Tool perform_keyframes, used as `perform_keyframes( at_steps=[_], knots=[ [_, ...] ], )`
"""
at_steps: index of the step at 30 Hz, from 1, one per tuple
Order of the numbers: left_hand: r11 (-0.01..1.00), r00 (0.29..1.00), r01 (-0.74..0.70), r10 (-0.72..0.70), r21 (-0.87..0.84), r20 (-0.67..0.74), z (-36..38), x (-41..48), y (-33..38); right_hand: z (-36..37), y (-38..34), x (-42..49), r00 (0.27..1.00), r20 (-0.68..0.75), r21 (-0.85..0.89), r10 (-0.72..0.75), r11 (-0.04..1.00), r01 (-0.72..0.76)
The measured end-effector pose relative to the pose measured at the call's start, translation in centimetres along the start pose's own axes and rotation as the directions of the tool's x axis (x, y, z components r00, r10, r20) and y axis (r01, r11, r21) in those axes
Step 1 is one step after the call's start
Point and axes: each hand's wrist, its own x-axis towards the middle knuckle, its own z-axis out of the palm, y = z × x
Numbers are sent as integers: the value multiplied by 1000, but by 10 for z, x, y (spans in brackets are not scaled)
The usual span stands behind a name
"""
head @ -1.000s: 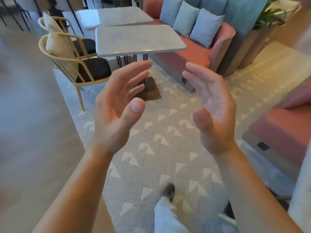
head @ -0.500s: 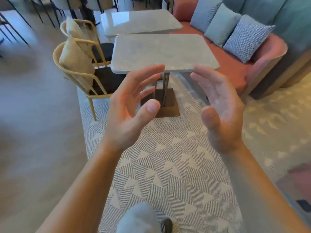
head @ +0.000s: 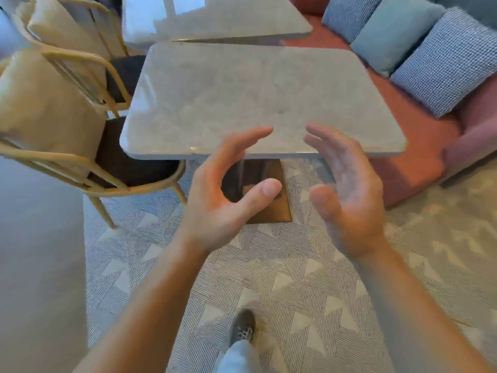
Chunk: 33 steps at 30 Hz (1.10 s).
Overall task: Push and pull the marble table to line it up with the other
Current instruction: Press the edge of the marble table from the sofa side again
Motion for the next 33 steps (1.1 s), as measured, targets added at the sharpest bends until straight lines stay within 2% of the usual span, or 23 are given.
perform_keyframes(
  at_steps=[4,7,9,11,14,17,23,27,33],
  knots=[
    [972,998,57,-62,228,15,11,69,-112,4,113,67,997,14,-112,78,991,-76],
    [872,985,98,-153,480,76,16,117,-187,3,187,110,995,20,-294,99,952,-89],
    [751,952,111,-269,651,149,19,141,-225,5,225,136,988,111,-461,108,886,-45],
    [644,898,106,-389,758,205,22,158,-259,7,258,157,953,247,-622,175,783,17],
    [489,894,-28,-379,872,241,24,165,-297,8,292,170,900,335,-792,280,600,108],
    [410,929,-101,-287,907,234,25,165,-311,3,308,172,892,353,-858,283,479,187],
    [365,930,-130,-278,922,241,24,164,-316,-5,315,171,891,338,-915,303,327,235],
    [310,937,-164,-247,936,246,25,165,-326,-8,324,172,893,363,-906,265,324,272],
    [318,934,-179,-243,931,262,26,173,-331,-12,331,180,892,377,-903,249,314,294]
  ],
)
